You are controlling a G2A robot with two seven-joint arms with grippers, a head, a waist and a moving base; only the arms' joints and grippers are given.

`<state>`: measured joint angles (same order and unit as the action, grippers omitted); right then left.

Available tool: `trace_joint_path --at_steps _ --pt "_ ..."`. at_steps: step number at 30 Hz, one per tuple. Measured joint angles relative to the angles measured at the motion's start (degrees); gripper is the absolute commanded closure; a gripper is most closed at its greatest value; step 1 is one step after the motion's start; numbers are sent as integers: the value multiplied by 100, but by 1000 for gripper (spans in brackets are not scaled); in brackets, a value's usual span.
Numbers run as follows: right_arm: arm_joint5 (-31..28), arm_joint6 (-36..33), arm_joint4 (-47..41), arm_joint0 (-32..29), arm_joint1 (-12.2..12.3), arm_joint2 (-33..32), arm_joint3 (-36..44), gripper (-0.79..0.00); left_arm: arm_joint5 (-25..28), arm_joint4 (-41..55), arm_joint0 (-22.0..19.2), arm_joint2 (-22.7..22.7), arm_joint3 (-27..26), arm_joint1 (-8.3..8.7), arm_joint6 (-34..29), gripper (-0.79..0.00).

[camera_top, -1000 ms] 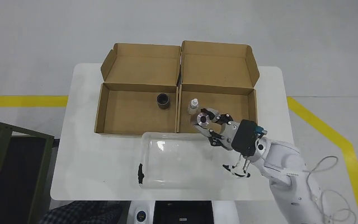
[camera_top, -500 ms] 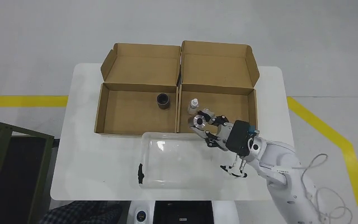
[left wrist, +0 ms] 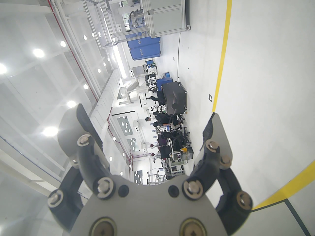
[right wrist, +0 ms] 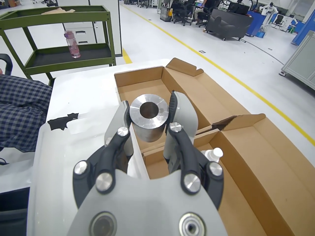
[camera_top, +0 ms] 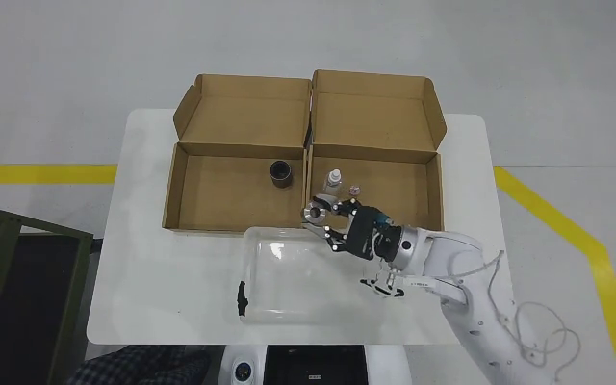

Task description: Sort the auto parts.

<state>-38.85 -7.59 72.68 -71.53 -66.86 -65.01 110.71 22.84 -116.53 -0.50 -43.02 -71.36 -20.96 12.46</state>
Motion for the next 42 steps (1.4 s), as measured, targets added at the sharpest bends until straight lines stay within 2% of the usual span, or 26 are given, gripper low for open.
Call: trace_joint_path --at_steps 20,42 --pt "599 -616 191 1539 -397 1470 -1380 0 0 0 0 0 0 0 0 -785" --pt "772 -836 168 2377 -776 2194 -2775 0 0 0 0 0 0 0 0 -785"
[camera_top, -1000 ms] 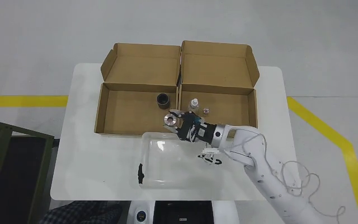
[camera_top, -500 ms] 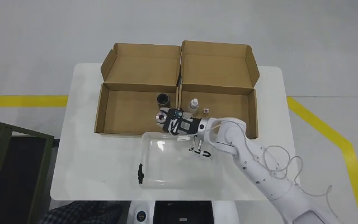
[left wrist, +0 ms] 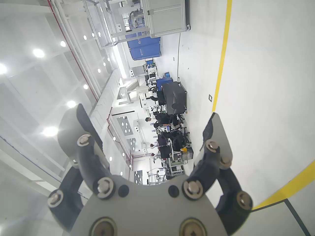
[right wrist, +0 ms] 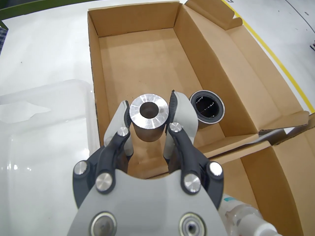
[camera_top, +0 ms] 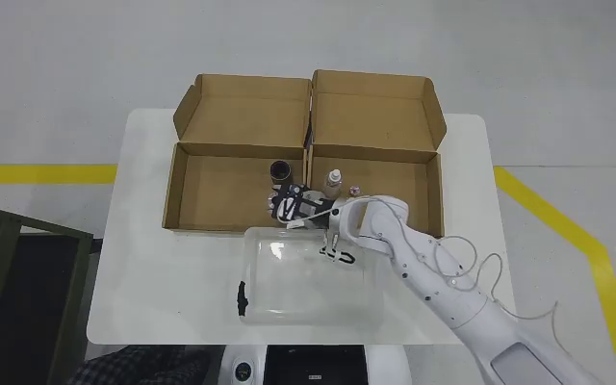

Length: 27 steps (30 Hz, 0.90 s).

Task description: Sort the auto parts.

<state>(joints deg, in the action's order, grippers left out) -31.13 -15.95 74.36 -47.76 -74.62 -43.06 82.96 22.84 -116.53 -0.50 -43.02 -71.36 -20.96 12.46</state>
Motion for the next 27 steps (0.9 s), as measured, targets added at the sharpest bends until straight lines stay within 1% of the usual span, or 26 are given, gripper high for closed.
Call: trace_joint_path --at_steps 12,20,23,27 --pt "-23 -242 -27 309 -176 216 -430 -6 0 0 0 0 0 0 0 -785" --pt "-72 -367 -17 440 -274 320 -599 -102 0 0 0 0 0 0 0 -785" --pt "-80 -412 -28 470 -305 341 -654 -163 0 0 0 0 0 0 0 -785" --pt "-77 -443 -21 484 -338 358 -721 -200 0 0 0 0 0 0 0 -785"
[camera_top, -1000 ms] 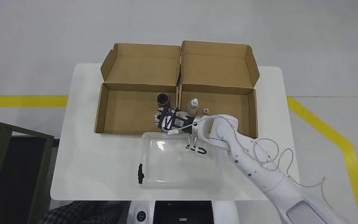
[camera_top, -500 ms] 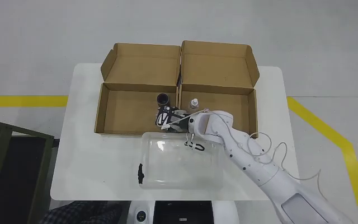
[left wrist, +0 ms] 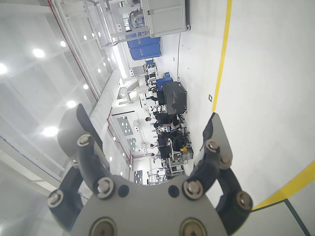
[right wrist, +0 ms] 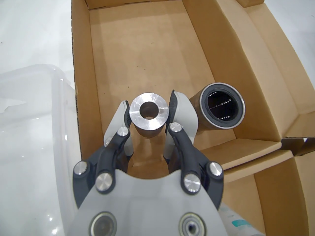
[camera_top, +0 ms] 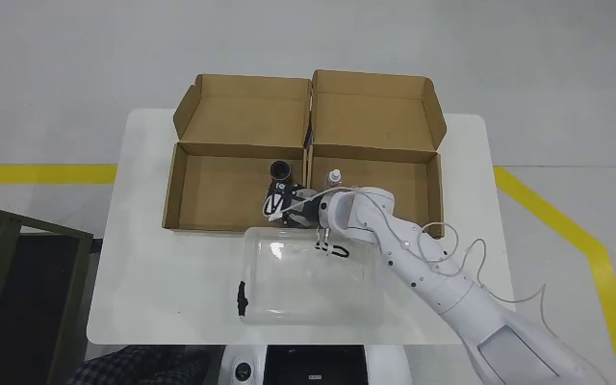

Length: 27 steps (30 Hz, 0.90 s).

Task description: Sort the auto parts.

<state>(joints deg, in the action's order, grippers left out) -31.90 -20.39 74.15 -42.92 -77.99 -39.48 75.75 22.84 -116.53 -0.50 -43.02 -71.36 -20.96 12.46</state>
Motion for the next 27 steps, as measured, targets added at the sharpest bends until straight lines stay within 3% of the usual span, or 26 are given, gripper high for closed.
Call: trace_joint_path --at_steps 8,12,27 --pt "-16 -71 73 10 -41 -13 -57 -246 0 0 0 0 0 0 0 -785" --pt "-41 -99 107 6 -50 -41 -76 -308 0 0 0 0 0 0 0 -785" --pt "-129 -68 167 -135 -11 -345 419 -351 0 0 0 0 0 0 0 -785"
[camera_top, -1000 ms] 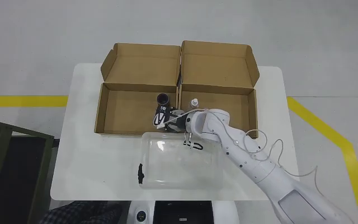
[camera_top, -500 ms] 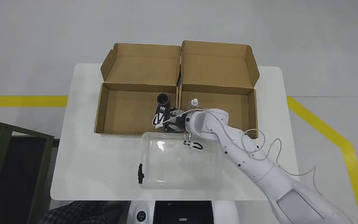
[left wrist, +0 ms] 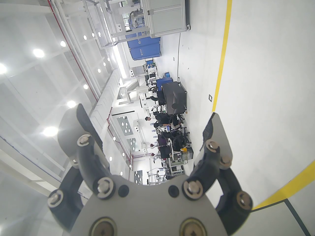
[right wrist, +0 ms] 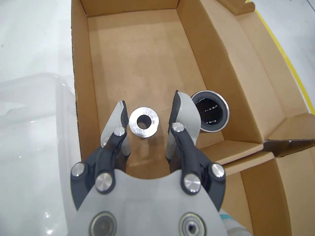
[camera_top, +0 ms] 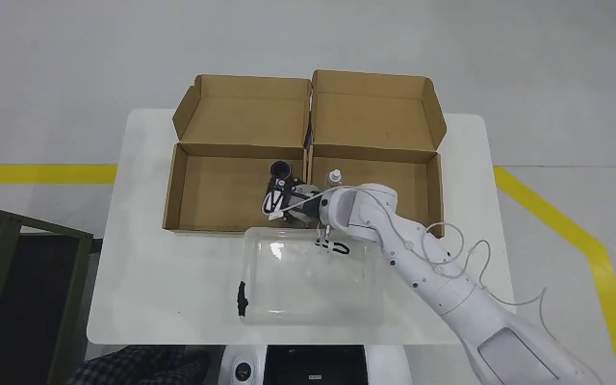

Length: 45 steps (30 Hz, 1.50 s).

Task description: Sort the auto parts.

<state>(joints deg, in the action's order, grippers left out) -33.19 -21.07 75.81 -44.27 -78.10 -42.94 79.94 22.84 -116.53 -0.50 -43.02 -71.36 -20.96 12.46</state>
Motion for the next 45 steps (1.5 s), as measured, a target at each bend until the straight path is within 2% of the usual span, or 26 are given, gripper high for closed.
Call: trace_joint_path --at_steps 10,17,19,22,29,31,32,33,45 --pt "73 74 52 -365 162 -651 967 -376 0 0 0 0 0 0 0 -785" --pt "42 141 116 -1038 371 -1418 1811 -397 0 0 0 0 0 0 0 -785" --pt "39 171 145 -1253 428 -1645 1999 -508 0 0 0 0 0 0 0 -785" --pt "48 267 144 -1628 516 -2043 2279 -603 0 0 0 0 0 0 0 -785" --pt "-55 538 209 -2611 715 -3024 2997 -634 0 0 0 0 0 0 0 -785" --pt "-78 620 211 -2830 752 -3236 3109 -683 0 0 0 0 0 0 0 -785" --pt "-93 689 197 -2961 774 -3369 3163 -683 0 0 0 0 0 0 0 -785" --pt "-98 765 163 -3053 788 -3466 3195 -776 0 0 0 0 0 0 0 -785" --pt "-112 1659 -7 -4315 946 -4714 3551 -785 0 0 0 0 0 0 0 -785"
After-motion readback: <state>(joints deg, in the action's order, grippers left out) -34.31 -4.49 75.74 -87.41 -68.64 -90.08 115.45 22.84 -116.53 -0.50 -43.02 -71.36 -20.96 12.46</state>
